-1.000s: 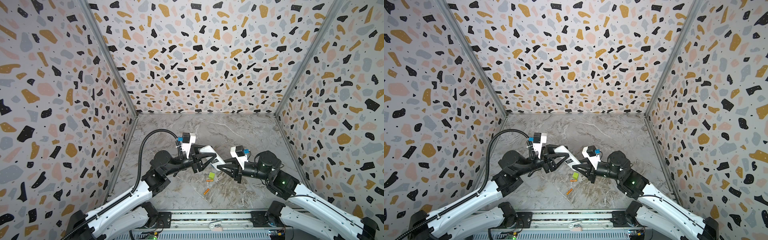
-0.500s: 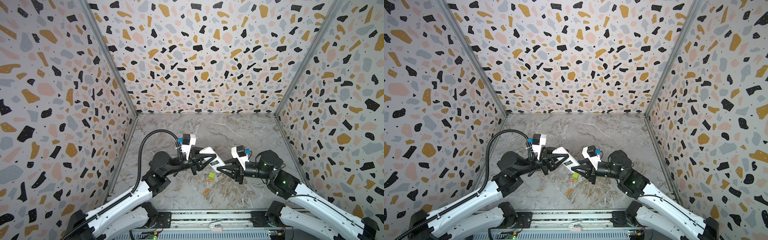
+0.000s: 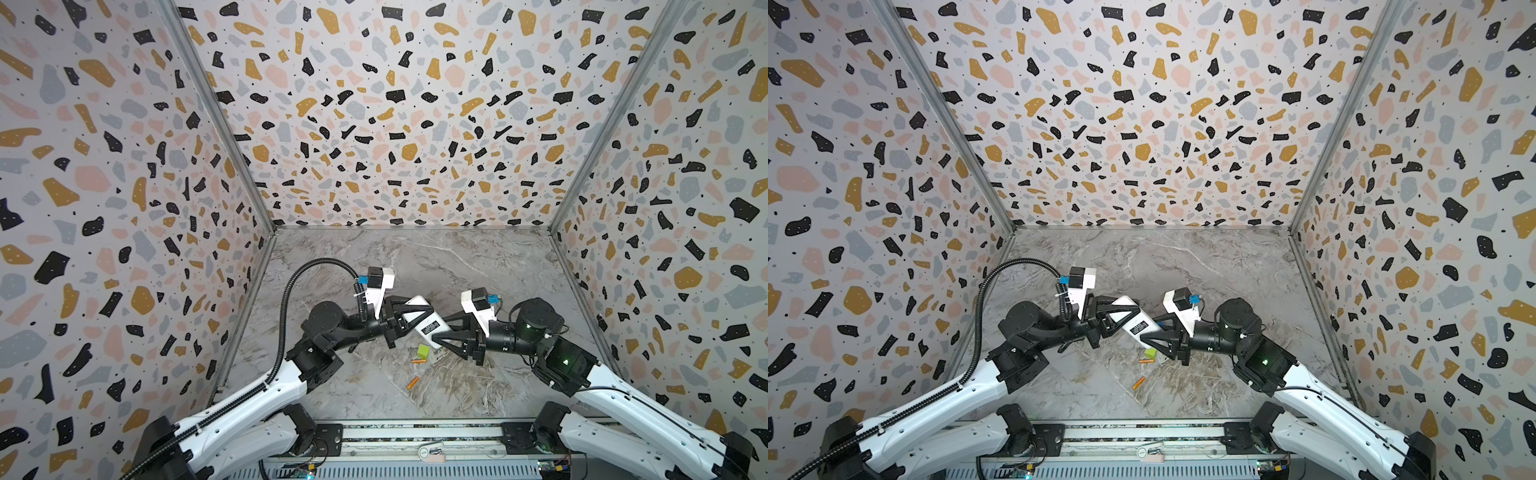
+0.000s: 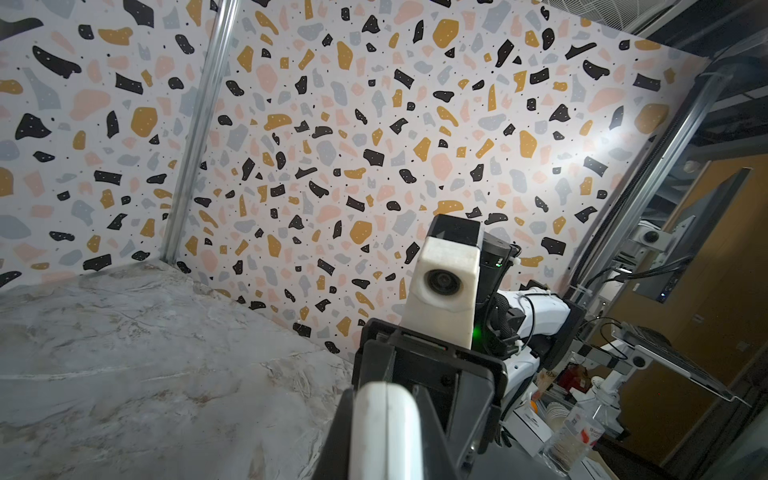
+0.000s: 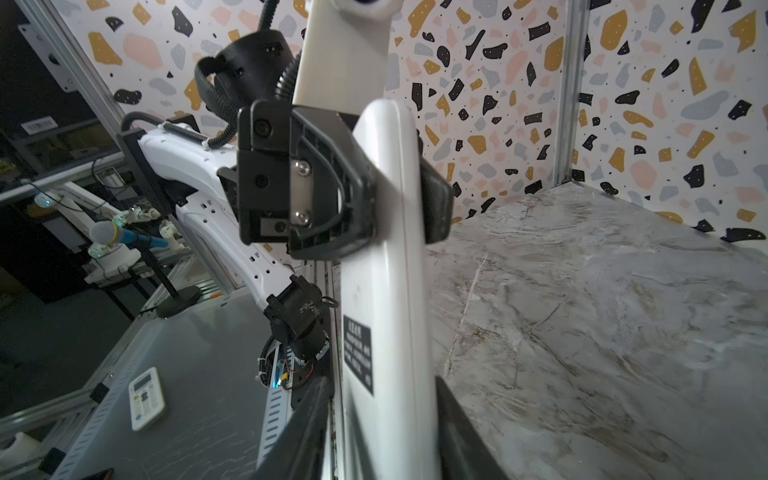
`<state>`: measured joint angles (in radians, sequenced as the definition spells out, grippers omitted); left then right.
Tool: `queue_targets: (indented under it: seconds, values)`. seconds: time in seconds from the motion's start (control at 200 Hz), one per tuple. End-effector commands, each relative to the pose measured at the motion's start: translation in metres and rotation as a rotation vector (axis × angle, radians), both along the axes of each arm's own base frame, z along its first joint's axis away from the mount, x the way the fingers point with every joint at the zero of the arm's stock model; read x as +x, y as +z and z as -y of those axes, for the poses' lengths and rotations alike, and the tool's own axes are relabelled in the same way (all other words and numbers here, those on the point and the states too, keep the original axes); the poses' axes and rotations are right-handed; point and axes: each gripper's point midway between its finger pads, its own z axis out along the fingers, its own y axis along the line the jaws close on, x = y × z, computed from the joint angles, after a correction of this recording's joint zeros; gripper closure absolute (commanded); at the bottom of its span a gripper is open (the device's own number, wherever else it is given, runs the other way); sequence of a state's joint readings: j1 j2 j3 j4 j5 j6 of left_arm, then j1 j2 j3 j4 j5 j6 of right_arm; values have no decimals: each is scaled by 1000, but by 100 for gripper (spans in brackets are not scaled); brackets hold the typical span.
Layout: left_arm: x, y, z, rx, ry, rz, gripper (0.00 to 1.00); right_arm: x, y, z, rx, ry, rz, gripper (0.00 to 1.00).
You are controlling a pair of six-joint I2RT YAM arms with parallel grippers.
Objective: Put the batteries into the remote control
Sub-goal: 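Open the right gripper and withdraw it, leaving the remote in the left gripper, then turn the remote back-side up with the left gripper while the right gripper approaches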
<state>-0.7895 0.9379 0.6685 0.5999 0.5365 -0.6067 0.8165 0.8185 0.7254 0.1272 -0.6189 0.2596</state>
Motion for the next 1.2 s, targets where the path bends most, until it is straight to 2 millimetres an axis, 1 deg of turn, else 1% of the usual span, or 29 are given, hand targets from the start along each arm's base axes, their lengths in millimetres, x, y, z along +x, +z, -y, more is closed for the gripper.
queue_targets:
  seconds: [0.0,0.045,0.075,0.155,0.265,0.41,0.531,0.761,0.891,0.951,1.196]
  values:
    - [7,2,-2,-12,42,-6,100,5,31,5,69,-31,50,42]
    - [11,1,-3,-8,64,-16,100,7,32,7,72,-44,43,36]
    - [14,0,-3,-2,82,-25,100,10,32,9,74,-59,36,35]
    - [24,-6,-4,19,129,-56,100,20,28,16,74,-108,6,34]
    - [47,-20,-6,60,225,-130,100,35,22,26,76,-168,-45,34]
    - [65,-31,-10,49,285,-215,100,61,3,45,56,-285,-145,34]
    - [77,-40,-16,14,326,-281,100,72,-15,55,71,-336,-235,35]
    - [93,-47,-36,-75,410,-348,100,76,-44,59,116,-358,-350,35]
    - [99,-51,-41,-115,428,-385,100,80,-61,55,138,-349,-424,37]
    - [101,-54,-41,-129,431,-407,100,81,-64,53,168,-337,-441,37]
    - [102,-68,-40,-160,417,-452,100,90,-61,45,237,-305,-472,38]
